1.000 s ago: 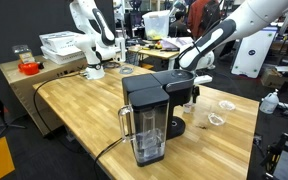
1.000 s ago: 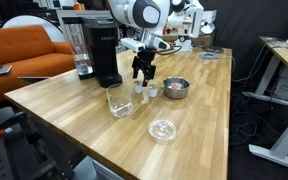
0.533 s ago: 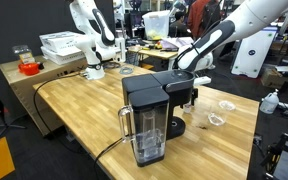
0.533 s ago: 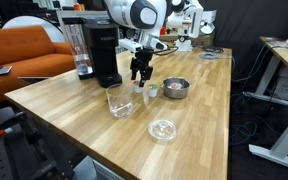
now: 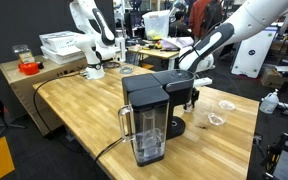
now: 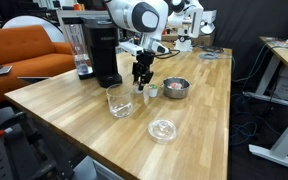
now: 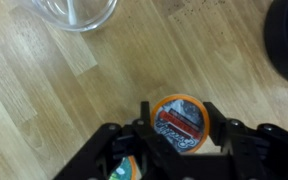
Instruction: Uncover the glass jar and put a coffee pod inside
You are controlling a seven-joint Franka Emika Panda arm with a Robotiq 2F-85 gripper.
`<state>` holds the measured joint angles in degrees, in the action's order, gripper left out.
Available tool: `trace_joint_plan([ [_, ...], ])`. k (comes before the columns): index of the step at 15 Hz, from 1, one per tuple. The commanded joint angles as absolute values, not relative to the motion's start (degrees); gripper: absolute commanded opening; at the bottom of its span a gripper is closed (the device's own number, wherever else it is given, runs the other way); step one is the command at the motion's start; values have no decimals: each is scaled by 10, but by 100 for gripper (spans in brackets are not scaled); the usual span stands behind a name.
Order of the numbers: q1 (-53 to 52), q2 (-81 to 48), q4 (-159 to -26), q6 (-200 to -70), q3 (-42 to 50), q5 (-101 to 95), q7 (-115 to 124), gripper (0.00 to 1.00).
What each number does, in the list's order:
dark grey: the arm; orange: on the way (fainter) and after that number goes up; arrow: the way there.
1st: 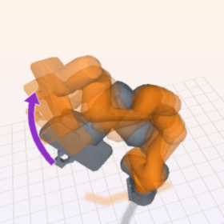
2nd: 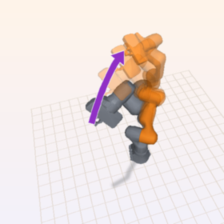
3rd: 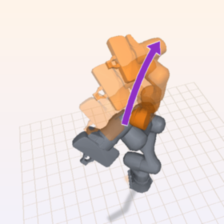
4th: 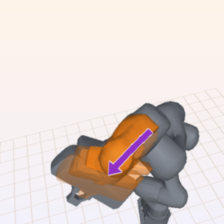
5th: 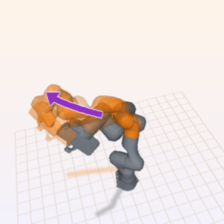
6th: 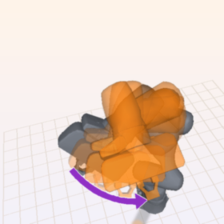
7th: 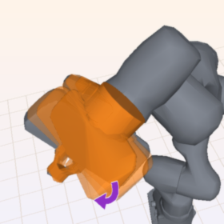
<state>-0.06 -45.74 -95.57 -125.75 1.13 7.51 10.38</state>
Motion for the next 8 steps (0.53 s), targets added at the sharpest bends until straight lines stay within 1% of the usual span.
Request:
trace_joint_plan([
  [1,2,-456,-951,-1251,14,76,107,29],
  [5,3,-446,-958,-1254,17,74,106,27],
  [8,5,-427,-974,-1260,21,74,104,27],
])
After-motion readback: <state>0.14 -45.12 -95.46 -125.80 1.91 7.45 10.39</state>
